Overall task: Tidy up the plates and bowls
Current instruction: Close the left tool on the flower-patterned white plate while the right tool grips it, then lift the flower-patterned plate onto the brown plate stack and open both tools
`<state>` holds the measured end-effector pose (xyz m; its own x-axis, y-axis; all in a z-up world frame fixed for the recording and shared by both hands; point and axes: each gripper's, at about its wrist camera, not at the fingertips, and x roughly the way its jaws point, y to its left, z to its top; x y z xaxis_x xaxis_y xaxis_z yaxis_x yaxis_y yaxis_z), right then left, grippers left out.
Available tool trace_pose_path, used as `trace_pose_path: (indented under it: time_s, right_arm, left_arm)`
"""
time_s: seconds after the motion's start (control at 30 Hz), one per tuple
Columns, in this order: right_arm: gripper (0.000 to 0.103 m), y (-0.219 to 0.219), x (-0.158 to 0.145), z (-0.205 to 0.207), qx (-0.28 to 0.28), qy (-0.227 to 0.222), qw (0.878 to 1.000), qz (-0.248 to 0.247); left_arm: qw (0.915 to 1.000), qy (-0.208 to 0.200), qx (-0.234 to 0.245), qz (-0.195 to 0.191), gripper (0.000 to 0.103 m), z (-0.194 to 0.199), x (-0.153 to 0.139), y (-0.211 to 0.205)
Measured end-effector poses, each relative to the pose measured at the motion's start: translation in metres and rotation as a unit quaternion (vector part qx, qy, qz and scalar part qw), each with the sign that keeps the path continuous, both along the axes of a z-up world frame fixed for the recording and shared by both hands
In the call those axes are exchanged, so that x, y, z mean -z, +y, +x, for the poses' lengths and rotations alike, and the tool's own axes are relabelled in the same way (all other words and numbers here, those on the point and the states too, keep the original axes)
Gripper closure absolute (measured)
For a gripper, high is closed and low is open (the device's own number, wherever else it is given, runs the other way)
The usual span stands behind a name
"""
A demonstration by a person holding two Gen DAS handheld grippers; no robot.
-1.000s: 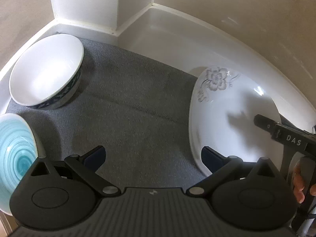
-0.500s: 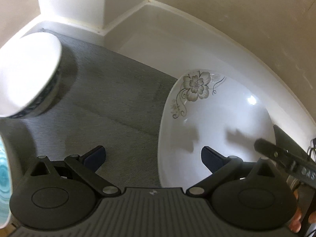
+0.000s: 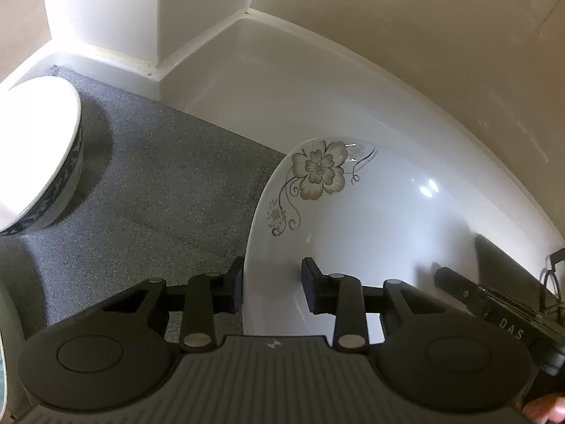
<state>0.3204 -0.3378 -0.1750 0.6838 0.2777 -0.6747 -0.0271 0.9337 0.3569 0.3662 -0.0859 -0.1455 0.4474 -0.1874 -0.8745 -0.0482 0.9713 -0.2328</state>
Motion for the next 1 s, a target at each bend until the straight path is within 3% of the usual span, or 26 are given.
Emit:
trace_pose_path:
  time_s: [0.57, 1.0]
  right_arm:
    - [0.077, -0.002, -0.038, -0.016, 0.007, -0.020, 1.000, -0.014]
    - [0.076, 0.002, -0.058, -0.085, 0.032, -0.042, 0.998, -0.019]
  left_arm:
    - [0.9993, -0.019, 0.025, -0.020, 0.068, -0.014, -0.031, 0.005]
    - [0.9973, -0.021, 0.063, -0.033, 0.068, -0.059, -0.042, 0.007]
